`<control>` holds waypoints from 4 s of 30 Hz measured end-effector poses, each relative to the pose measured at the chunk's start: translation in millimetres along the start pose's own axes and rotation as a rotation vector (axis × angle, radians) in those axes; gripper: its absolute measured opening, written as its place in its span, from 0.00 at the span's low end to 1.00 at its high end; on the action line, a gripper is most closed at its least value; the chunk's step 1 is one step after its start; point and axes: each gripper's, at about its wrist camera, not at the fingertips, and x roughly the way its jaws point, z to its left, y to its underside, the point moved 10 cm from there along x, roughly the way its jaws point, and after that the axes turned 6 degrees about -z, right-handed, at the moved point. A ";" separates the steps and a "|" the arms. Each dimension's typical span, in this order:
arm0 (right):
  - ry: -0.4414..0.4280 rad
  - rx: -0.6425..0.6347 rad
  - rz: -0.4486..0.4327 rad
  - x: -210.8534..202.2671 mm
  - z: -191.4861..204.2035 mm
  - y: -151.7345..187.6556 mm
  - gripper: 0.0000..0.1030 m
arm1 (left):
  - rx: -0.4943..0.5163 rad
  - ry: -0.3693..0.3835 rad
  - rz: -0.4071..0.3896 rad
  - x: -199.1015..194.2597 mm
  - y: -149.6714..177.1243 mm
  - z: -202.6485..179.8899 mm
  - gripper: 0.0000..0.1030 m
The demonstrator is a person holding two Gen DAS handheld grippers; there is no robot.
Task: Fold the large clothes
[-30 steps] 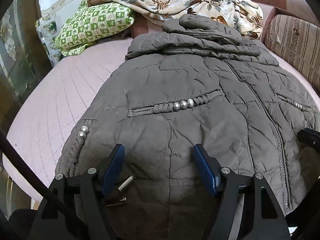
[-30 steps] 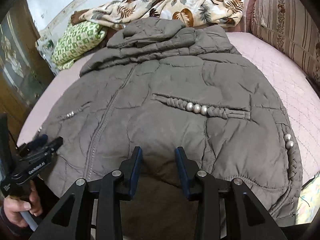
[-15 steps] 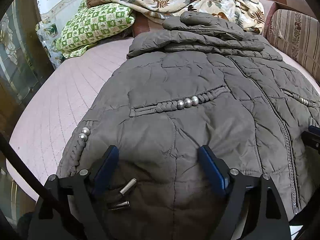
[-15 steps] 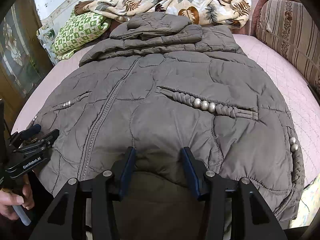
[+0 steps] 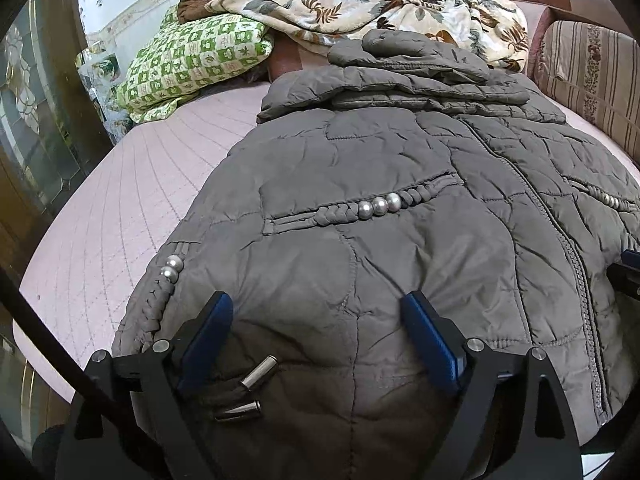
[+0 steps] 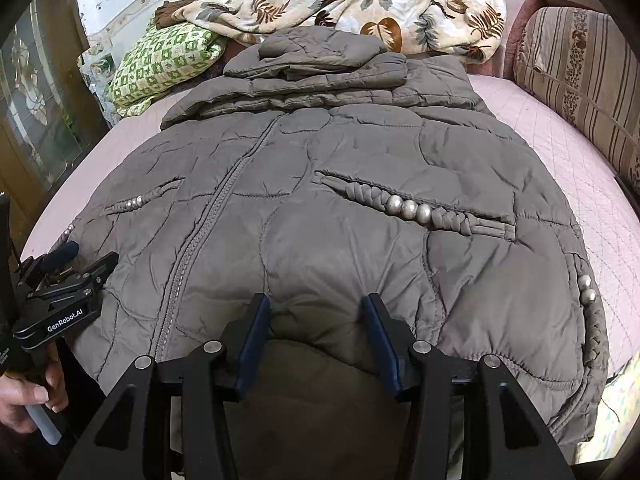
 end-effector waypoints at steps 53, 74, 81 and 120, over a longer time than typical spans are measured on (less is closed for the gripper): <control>0.021 -0.064 -0.123 -7.4 6.2 11.8 0.73 | -0.007 0.018 -0.108 -11.3 11.6 6.5 0.97; 0.016 -0.024 -0.085 -24.0 0.9 17.3 0.85 | -0.013 -0.004 -0.101 -27.0 20.0 20.5 0.97; 0.034 0.030 -0.142 -50.4 -17.0 15.8 0.85 | -0.029 -0.002 -0.092 -28.8 20.8 26.6 0.97; 0.100 0.560 -0.197 -75.0 -172.7 16.5 0.72 | -0.454 0.128 -0.008 -35.2 26.6 127.0 0.93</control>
